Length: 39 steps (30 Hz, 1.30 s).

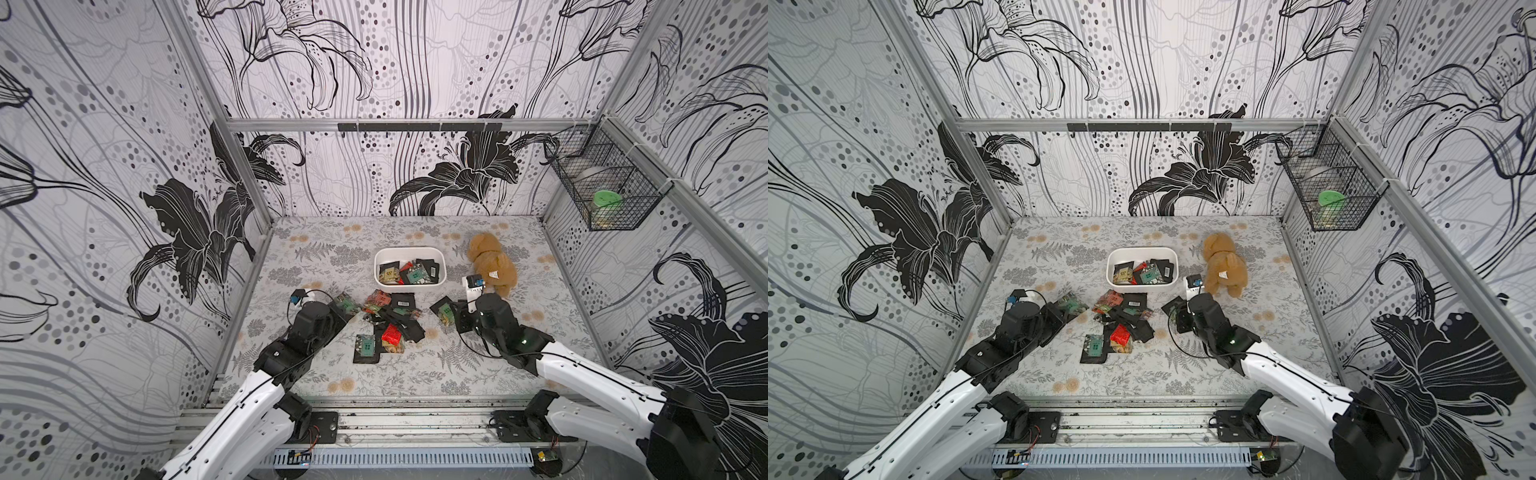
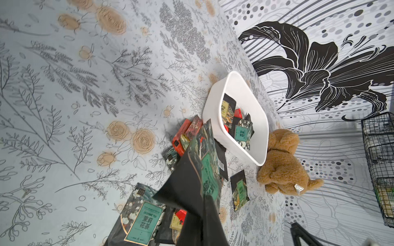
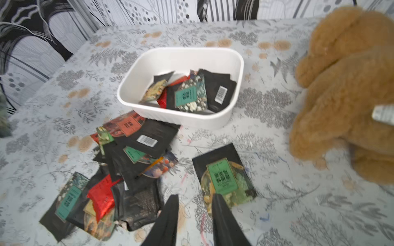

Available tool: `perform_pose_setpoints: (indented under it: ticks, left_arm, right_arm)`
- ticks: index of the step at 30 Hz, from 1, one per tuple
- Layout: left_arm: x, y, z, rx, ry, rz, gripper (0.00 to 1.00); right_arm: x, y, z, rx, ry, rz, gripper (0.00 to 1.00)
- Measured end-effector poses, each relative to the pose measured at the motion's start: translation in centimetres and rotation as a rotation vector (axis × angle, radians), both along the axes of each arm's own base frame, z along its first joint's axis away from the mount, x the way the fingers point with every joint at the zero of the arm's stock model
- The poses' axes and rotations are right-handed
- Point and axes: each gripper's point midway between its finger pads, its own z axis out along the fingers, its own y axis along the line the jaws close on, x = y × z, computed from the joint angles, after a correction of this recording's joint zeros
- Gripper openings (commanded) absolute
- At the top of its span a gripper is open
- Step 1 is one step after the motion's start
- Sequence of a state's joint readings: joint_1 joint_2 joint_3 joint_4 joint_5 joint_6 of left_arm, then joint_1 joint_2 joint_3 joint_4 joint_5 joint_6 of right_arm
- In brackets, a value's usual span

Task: Put the tea bags into the storage box
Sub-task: Pick up the tea bag from the center of the board, then place the tea bag in the storage box.

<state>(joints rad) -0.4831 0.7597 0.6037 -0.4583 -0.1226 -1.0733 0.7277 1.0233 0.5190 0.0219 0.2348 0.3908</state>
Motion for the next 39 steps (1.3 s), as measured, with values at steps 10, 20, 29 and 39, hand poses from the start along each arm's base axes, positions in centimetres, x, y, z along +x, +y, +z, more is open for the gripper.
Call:
perform_pose_setpoints:
  ticks: [10, 20, 29, 39]
  left_arm:
    - [6.5, -7.1, 4.0, 0.116, -0.023, -0.153, 0.00]
    - [13.9, -18.1, 2.4, 0.207, -0.011, -0.315, 0.00]
    - [19.1, -22.3, -2.5, 0.257, 0.068, -0.343, 0.00]
    - [20.4, -18.9, -6.5, 0.304, 0.186, -0.297, 0.40]
  right_arm:
    - [1.1, -1.8, -0.2, 0.061, 0.000, -0.102, 0.43]
    - [2.7, -5.2, -1.6, 0.237, 0.079, -0.163, 0.40]
    - [2.5, -4.5, -1.5, 0.306, 0.086, -0.101, 0.41]
    - [2.0, -3.6, -1.5, 0.334, 0.083, -0.045, 0.71]
